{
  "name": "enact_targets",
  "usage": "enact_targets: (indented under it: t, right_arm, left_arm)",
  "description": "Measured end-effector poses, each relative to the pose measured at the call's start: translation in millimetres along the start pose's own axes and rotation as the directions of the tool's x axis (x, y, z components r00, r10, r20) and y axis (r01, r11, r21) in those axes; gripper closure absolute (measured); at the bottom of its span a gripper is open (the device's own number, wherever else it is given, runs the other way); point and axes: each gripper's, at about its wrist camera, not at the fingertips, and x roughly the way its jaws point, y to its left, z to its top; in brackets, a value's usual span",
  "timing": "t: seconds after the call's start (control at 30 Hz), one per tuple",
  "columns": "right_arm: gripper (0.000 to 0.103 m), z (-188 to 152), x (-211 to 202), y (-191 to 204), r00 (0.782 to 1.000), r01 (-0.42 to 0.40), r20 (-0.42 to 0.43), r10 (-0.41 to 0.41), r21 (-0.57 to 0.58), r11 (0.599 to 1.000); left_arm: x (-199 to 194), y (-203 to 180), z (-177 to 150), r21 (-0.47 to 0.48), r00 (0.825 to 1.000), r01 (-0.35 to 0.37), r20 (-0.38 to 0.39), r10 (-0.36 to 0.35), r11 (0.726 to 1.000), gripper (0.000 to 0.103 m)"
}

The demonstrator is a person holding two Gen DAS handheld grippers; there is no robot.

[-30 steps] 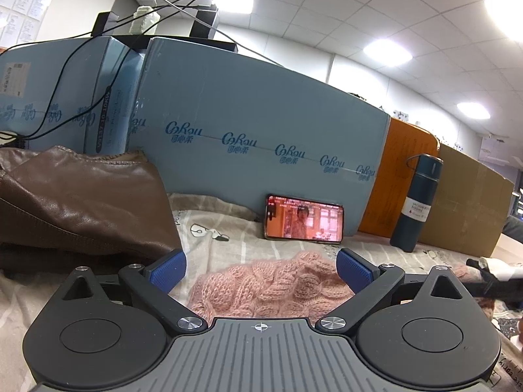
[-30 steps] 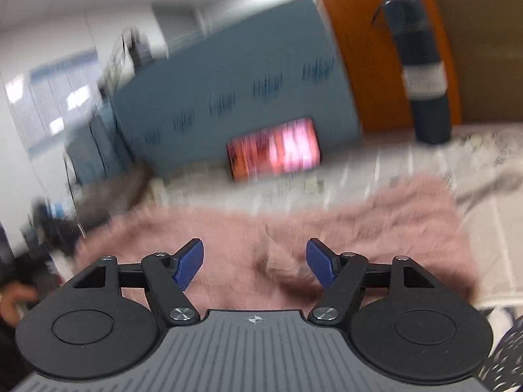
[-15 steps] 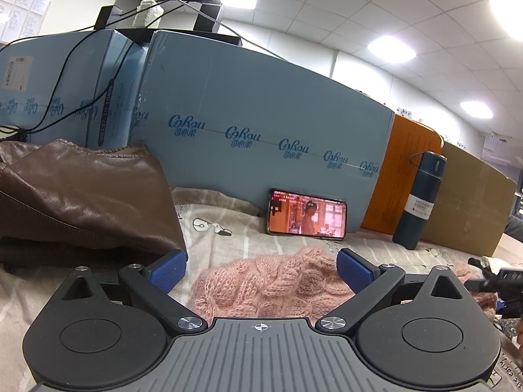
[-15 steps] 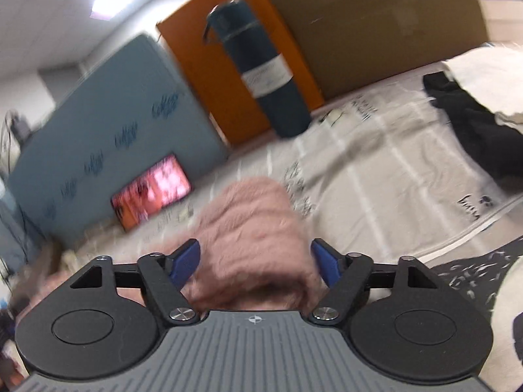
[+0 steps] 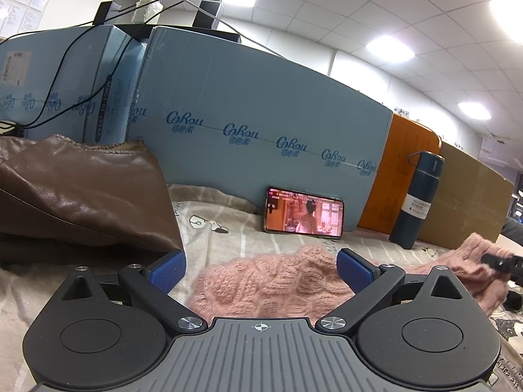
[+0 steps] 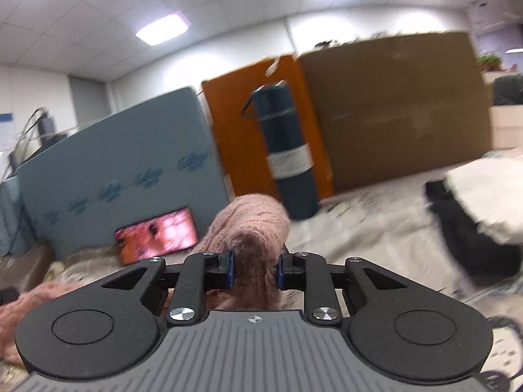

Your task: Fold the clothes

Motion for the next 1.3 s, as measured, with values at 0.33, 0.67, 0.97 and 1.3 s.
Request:
enact_targets:
  t: [0.33,0.67,0.97,1.3]
  right_arm:
    - [0.083,9,-4,-22,0.977,0.208,0.055,-0.208,-0.002,0.978]
    - [0.08,5,-23,70,0.984,0.073,0.177,-0.006,-0.372,0.925]
    - [0.08,-34,-39,179,0.971,-0.018,0.169,0.171,-0.658,0.752]
    - [0.074,-46,-7,212,0.872,-0.487,-0.264,0.412,-0.388,0.783]
  left_arm:
    - [3,-2,-1,0.016,1.0,0.0,-0.023,0.001,1.0,0.003]
    - [3,-2,-2,-0.013,0.996,0.079,-0.05,-0.08,0.997,0.002]
    - [-7,5,0,-0.068,0.997,0.08,0.006,-0.08,0.994,0.003]
    - [-18,25,6,-0.235,0.974,0.227,0.076,-0.215,0.945,0.002]
